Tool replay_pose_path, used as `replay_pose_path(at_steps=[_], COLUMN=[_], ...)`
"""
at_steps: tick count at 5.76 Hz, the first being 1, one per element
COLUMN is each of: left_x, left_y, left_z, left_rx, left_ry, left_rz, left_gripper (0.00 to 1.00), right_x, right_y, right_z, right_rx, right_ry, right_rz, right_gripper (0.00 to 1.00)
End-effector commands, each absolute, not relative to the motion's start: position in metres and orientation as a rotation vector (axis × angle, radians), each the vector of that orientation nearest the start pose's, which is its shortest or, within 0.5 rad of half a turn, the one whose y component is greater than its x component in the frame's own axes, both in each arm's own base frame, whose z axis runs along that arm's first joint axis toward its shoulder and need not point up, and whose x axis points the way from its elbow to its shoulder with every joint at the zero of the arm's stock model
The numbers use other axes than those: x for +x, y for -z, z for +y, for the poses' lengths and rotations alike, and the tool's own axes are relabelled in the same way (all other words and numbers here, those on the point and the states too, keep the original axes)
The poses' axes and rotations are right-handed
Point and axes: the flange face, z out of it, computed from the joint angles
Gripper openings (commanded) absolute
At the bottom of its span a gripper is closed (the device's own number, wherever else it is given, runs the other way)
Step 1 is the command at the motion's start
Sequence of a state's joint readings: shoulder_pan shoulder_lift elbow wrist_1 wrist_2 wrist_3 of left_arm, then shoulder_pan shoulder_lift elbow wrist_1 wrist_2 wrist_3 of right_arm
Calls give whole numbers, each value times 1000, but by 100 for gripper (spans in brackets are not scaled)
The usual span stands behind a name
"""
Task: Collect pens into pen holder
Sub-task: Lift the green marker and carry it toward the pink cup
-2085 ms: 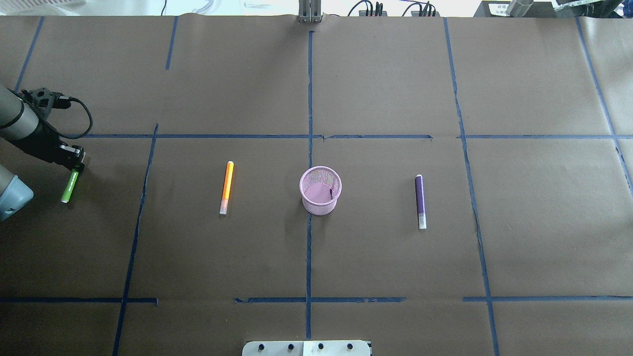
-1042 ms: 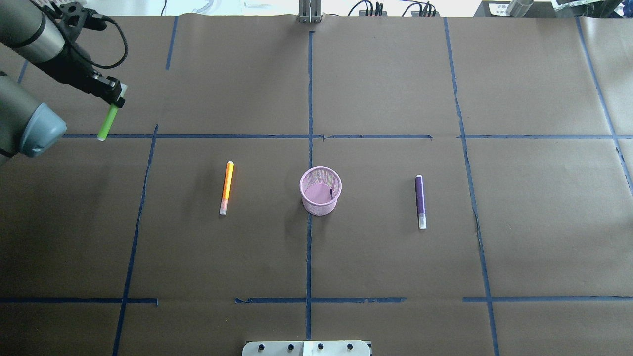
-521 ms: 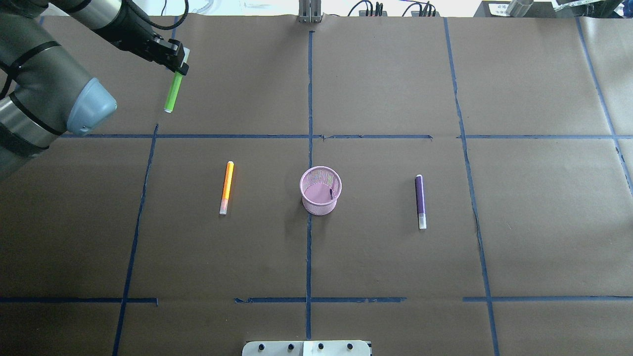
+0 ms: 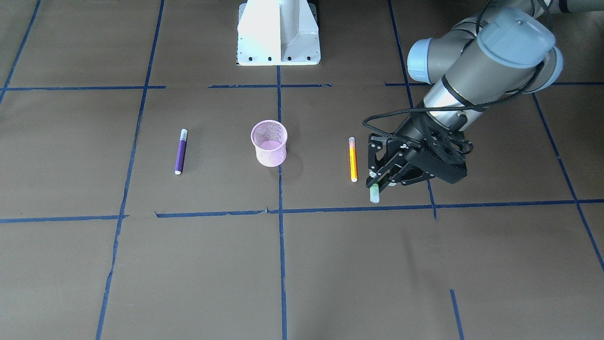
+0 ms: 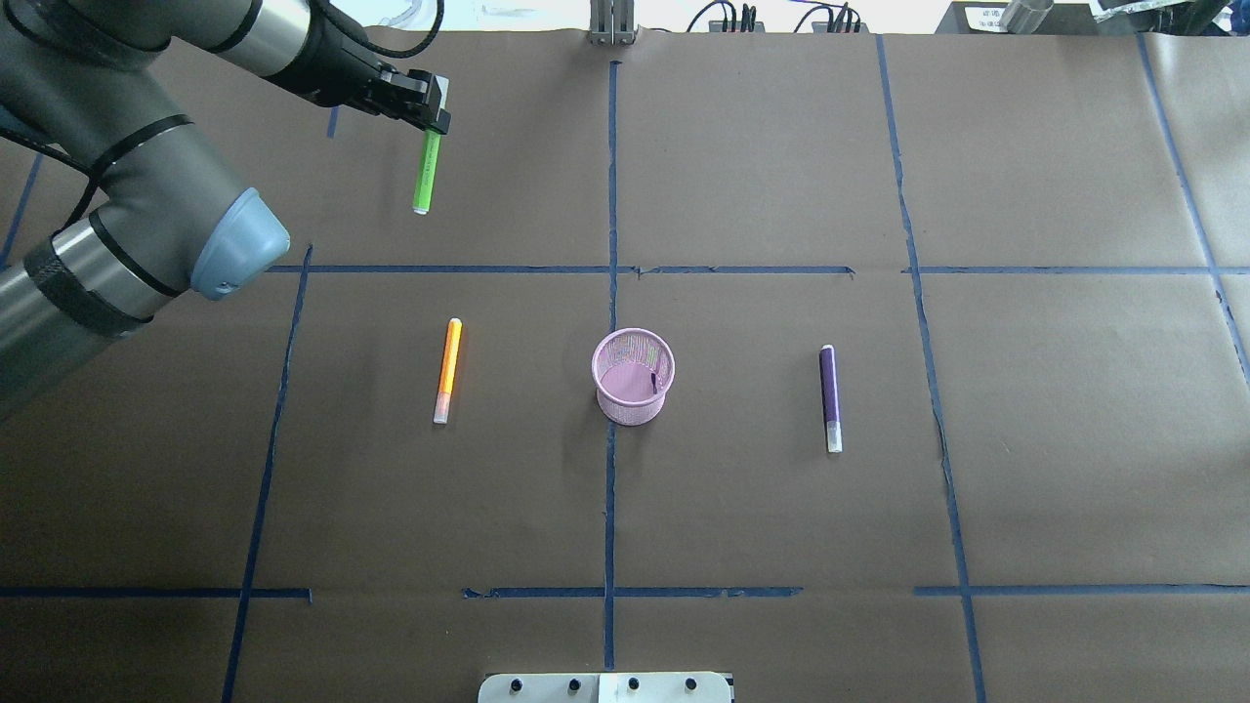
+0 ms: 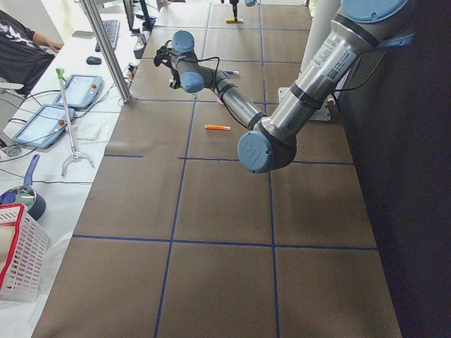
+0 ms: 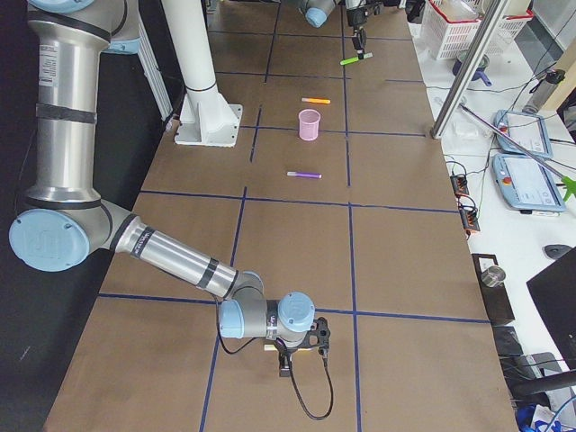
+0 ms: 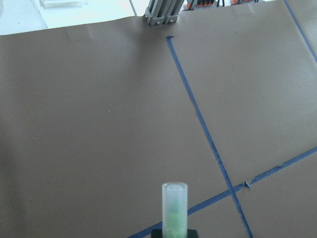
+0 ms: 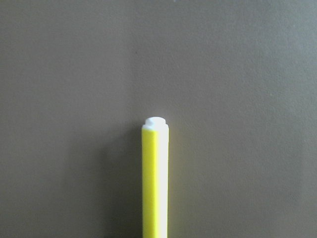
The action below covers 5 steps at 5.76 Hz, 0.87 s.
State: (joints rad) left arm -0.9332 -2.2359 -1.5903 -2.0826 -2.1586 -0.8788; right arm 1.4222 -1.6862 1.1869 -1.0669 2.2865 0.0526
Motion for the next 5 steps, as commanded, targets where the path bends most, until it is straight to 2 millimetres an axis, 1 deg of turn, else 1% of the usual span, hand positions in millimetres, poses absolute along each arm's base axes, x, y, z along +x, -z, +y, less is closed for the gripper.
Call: replay_pose_path(at_steps=[1,2,3,4,5], left_x=[374,422,453,485,494], left_y=[-152,-145,-143,-140,-151], left_z=[-575,-540,-513,-477,-452], left_rx=[570,688,745,775,782], left_ry=[-95,-43,0,30,36], left_rz=[1221,1285,1346,1427,1500], left_gripper=[0,0,0,0,0], right_x=[9,8,8,8,7], right_y=[-854,-852,-851,-847,-846], right_z=[-398,-399,-399,-401,-402], right_rx=[-62,-59,-58,-50,-40], right_ry=[95,96,96,95,97], right_rz=[-716,-724,-725,-728,-729], right_gripper=[100,100,100,100,100])
